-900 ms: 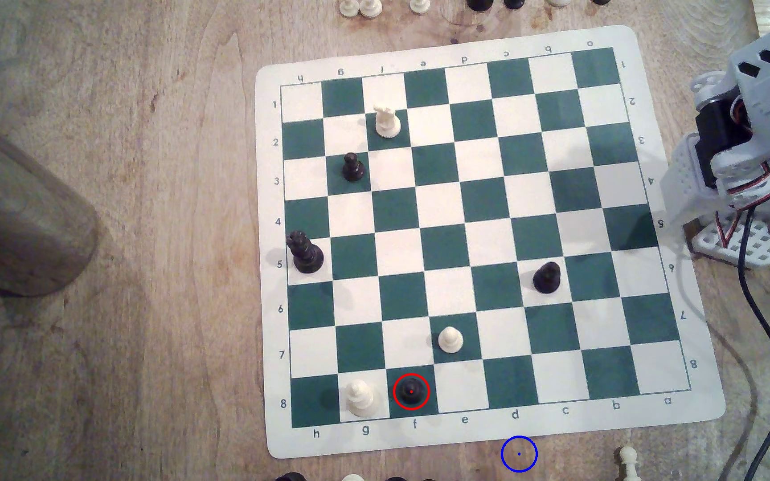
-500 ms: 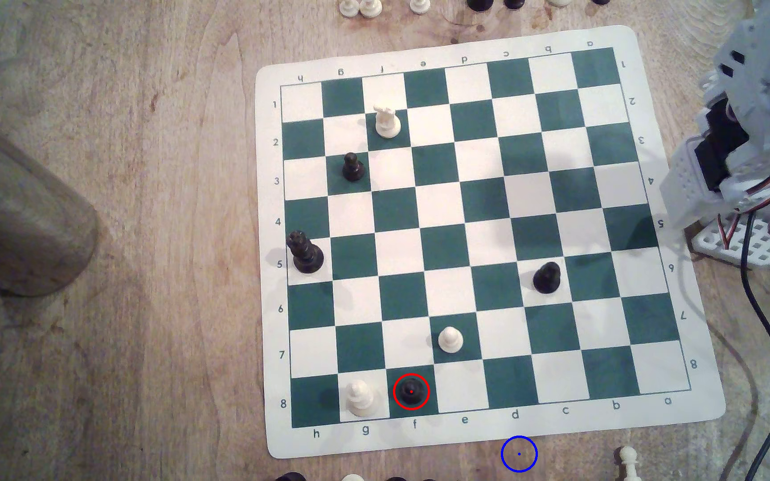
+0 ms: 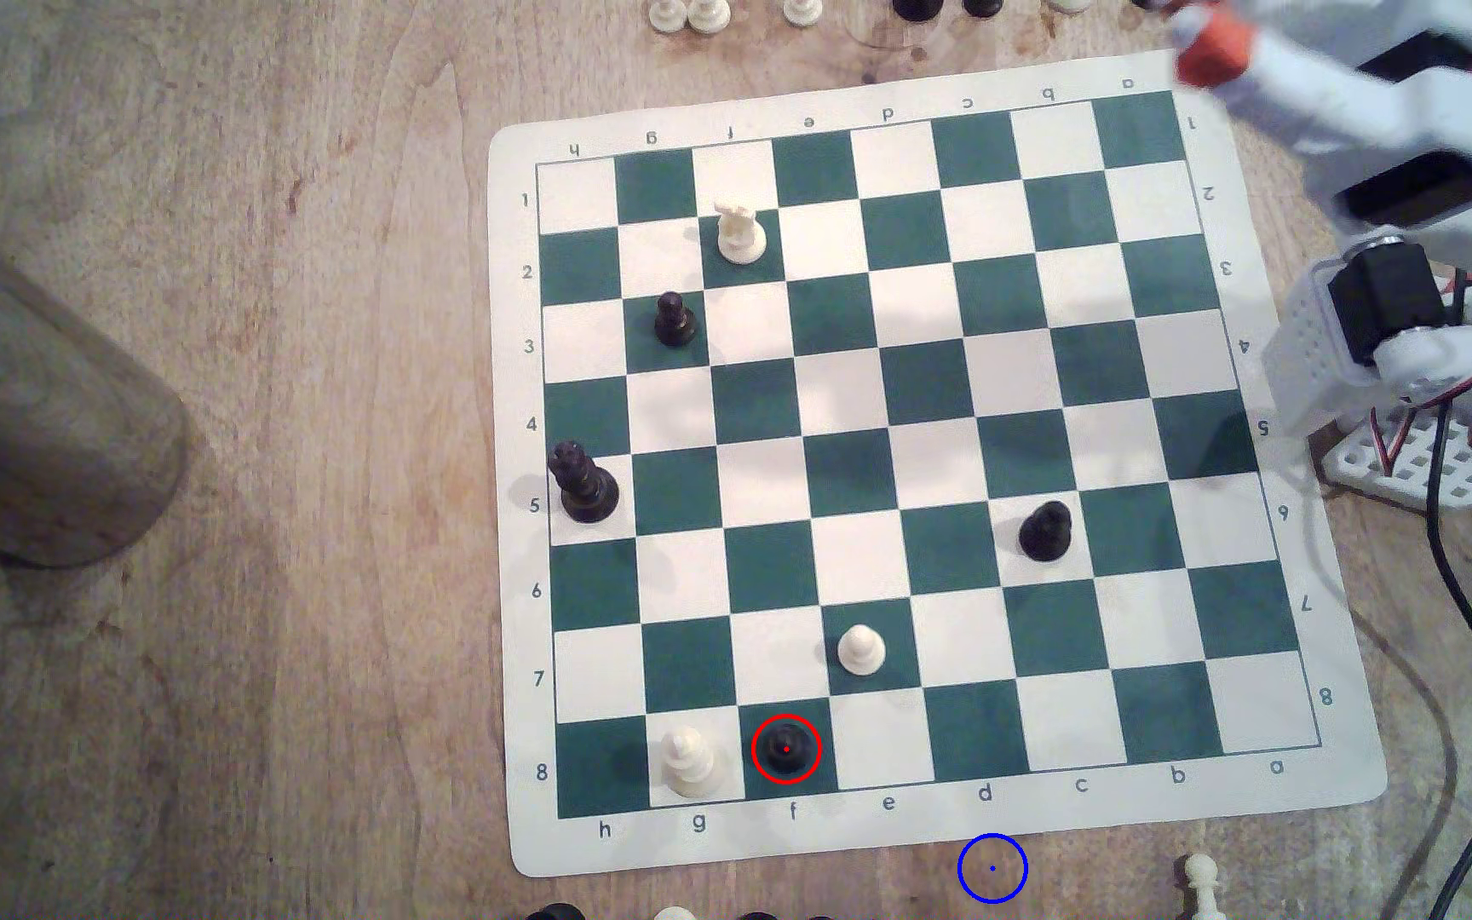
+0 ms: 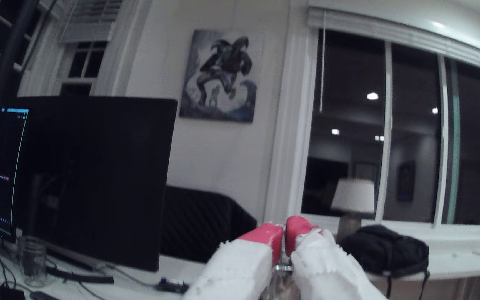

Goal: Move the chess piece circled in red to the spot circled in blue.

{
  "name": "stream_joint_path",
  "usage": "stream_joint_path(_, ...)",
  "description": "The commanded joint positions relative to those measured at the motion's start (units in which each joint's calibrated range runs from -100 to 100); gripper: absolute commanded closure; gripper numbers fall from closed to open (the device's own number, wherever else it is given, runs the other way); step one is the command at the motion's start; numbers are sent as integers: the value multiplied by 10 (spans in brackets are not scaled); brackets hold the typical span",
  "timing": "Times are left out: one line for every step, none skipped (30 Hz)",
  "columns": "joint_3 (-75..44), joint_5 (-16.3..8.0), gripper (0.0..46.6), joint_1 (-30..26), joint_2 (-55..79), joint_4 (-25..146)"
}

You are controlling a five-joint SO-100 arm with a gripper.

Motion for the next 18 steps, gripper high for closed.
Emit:
stream_joint_path(-69, -1, 464, -9, 54, 120)
stream_joint_path(-73, -3, 461, -19, 68, 120)
stream_joint_path(-79, -1, 464, -24, 83, 132)
stream_joint_path(-87, -1, 464, -27, 95, 152)
stream_joint_path(-97, 0, 464, -33, 110, 177)
stream_joint_path(-119, 2, 464, -50, 149, 207)
stream_joint_path(-134, 2, 456, -60, 171, 220)
stream_joint_path(-147, 0, 444, -69, 192, 232)
stream_joint_path(-163, 0, 435, -79, 213, 247)
stream_joint_path(-196, -2, 408, -97, 258, 275)
stream_joint_path(-211, -4, 394, -104, 278, 284)
stream_joint_path(-220, -8, 379, -111, 294, 287)
stream_joint_path(-229, -14, 358, -120, 311, 291)
stream_joint_path(-251, -24, 339, -135, 342, 306)
stream_joint_path(-263, -25, 339, -142, 358, 317)
stream_joint_path(-275, -28, 348, -149, 375, 323)
stream_joint_path(-286, -31, 365, -155, 389, 326)
stream_joint_path(-296, -32, 378, -161, 407, 328)
